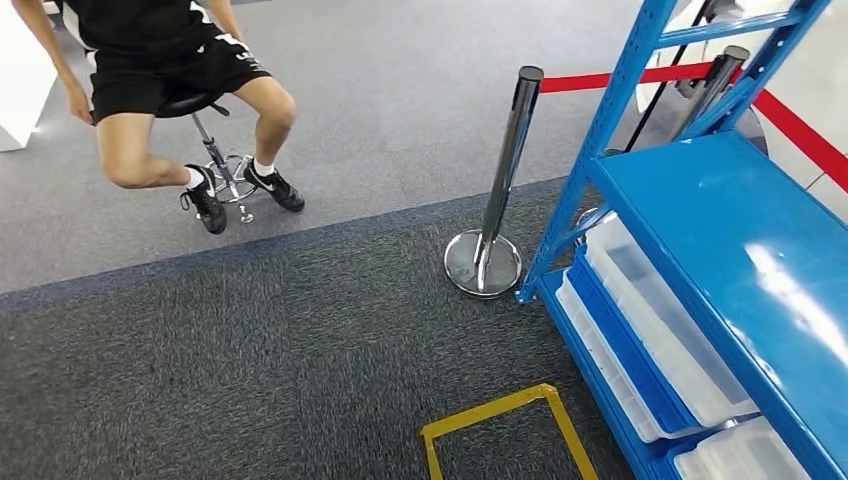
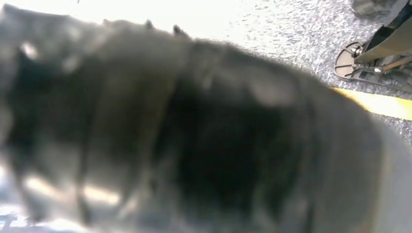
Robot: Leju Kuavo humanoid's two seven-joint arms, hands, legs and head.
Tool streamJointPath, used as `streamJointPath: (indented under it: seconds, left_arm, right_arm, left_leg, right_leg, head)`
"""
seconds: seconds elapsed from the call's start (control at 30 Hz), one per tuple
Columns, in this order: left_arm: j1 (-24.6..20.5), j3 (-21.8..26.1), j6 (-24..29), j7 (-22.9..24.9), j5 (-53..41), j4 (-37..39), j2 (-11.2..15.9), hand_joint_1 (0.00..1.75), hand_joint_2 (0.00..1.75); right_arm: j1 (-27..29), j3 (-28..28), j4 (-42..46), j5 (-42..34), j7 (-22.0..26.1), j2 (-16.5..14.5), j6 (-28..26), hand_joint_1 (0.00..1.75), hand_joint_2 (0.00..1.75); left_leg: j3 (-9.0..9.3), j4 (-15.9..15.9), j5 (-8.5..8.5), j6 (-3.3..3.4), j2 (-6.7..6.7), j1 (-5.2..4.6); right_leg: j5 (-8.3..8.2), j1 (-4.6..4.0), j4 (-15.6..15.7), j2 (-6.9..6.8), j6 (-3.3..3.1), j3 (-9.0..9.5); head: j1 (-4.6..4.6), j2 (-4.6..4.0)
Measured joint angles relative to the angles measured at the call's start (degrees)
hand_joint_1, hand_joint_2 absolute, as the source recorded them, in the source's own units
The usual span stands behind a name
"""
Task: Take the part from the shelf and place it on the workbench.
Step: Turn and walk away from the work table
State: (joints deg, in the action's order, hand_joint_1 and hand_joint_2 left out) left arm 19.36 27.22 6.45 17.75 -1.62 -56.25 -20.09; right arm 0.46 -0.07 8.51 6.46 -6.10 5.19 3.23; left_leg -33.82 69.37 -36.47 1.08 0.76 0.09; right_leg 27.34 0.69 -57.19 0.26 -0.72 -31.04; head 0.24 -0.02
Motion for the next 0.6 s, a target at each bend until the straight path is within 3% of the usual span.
streamJointPath:
  seconds: [0.03,0.07,0.1,0.17,0.23,0.27,0.33,0.37,0.43,0.47,0.53,0.57,0.6]
  left_arm:
    - [-0.16,0.39,-0.17,-0.11,-0.37,0.38,0.0,0.0,1.75]
    - [-0.34,0.82,-0.42,-0.29,-0.77,0.79,0.0,0.0,1.75]
    - [-0.54,1.26,-0.7,-0.54,-1.19,1.18,-0.01,0.0,1.75]
    - [-0.97,2.17,-1.27,-1.07,-2.02,1.89,-0.01,0.0,1.75]
    - [-1.37,3.06,-1.61,-1.44,-2.57,2.51,-0.01,0.0,1.75]
    - [-1.61,3.42,-1.69,-1.54,-2.7,2.77,-0.01,0.0,1.31]
    - [-2.11,3.95,-1.78,-1.75,-2.79,3.14,-0.04,0.0,0.44]
    - [-2.34,4.18,-1.85,-1.87,-2.88,3.33,-0.07,0.0,0.0]
    - [-2.59,4.7,-2.0,-2.2,-3.11,3.79,-0.15,0.0,0.0]
    - [-2.64,4.95,-2.08,-2.3,-3.23,4.06,-0.17,0.0,0.0]
    - [-2.69,5.37,-2.16,-2.41,-3.33,4.55,-0.19,0.0,0.0]
    - [-2.74,5.54,-2.17,-2.43,-3.37,4.76,-0.19,0.0,0.0]
    - [-2.81,5.71,-2.19,-2.45,-3.38,4.92,-0.19,0.0,0.0]
  right_arm:
    - [-0.02,-0.04,-0.01,-0.01,-0.18,-0.11,-0.17,0.0,0.0]
    - [-0.01,-0.1,-0.01,-0.02,-0.39,-0.23,-0.3,0.0,0.0]
    - [0.01,-0.16,-0.01,-0.04,-0.61,-0.34,-0.38,0.0,0.0]
    - [0.04,-0.25,-0.01,-0.12,-0.9,-0.62,-0.44,0.0,0.0]
    - [-0.02,-0.3,-0.01,-0.23,-1.02,-0.86,-0.42,0.0,0.0]
    - [0.01,-0.31,-0.01,-0.28,-1.03,-0.91,-0.39,0.0,0.0]
    - [0.21,-0.37,-0.03,-0.36,-1.03,-0.99,-0.33,0.0,0.0]
    - [0.34,-0.4,-0.05,-0.4,-1.02,-1.04,-0.32,0.0,0.0]
    - [0.37,-0.51,-0.1,-0.48,-0.98,-1.14,-0.33,0.0,0.0]
    - [0.28,-0.58,-0.1,-0.51,-0.94,-1.19,-0.33,0.0,0.0]
    - [0.15,-0.75,-0.1,-0.51,-0.86,-1.23,-0.34,0.0,0.0]
    - [0.17,-0.81,-0.1,-0.51,-0.84,-1.25,-0.35,0.0,0.0]
    - [0.24,-0.84,-0.1,-0.51,-0.83,-1.25,-0.35,0.0,0.0]
  left_leg:
    - [-1.5,3.05,-0.93,-0.08,-0.26,0.02]
    - [-2.25,4.29,-0.65,-0.11,-0.34,0.03]
    - [-2.03,3.33,0.76,-0.07,-0.4,0.05]
    - [0.76,-3.76,5.27,0.22,-1.61,0.12]
    - [3.1,-9.68,7.61,0.47,-3.64,0.17]
    - [3.45,-10.71,7.71,0.61,-4.22,0.1]
    - [3.58,-11.1,7.9,1.11,-3.57,-0.05]
    - [3.75,-11.48,8.17,1.54,-3.01,-0.04]
    - [3.95,-12.29,8.71,2.35,-1.71,0.11]
    - [3.93,-12.42,8.8,2.55,-1.03,0.07]
    - [3.73,-12.4,8.76,2.69,0.4,-0.07]
    - [3.68,-12.38,8.69,2.7,1.1,-0.12]
    - [3.66,-12.37,8.61,2.66,1.75,-0.13]
  right_leg:
    - [-0.01,-0.05,-0.06,0.72,-0.05,-0.04]
    - [0.02,-0.08,-0.16,1.5,-0.08,-0.05]
    - [0.05,-0.09,-0.29,2.29,-0.08,-0.02]
    - [0.23,-0.03,-0.63,3.81,0.08,0.0]
    - [0.42,-0.04,-1.11,4.96,0.56,-0.28]
    - [0.42,0.0,-1.23,5.42,0.91,-0.51]
    - [0.21,0.21,-1.15,6.23,1.68,-0.86]
    - [0.34,0.29,-1.34,5.75,1.96,-1.0]
    - [2.38,0.23,-4.32,3.07,2.35,-2.44]
    - [4.19,0.23,-7.45,1.49,2.5,-3.94]
    - [7.36,0.32,-14.57,0.28,2.91,-7.46]
    - [7.62,0.41,-16.34,0.13,3.06,-8.29]
    - [6.76,0.5,-15.91,-0.02,3.15,-7.96]
  head:
    - [0.01,-0.01]
    - [0.0,-0.01]
    - [0.0,-0.01]
    - [0.01,-0.01]
    - [0.01,-0.01]
    - [0.01,-0.01]
    - [0.0,-0.01]
    - [0.01,-0.01]
    - [0.08,-0.01]
    - [0.1,-0.01]
    - [0.11,-0.01]
    - [0.11,-0.01]
    - [0.11,-0.01]
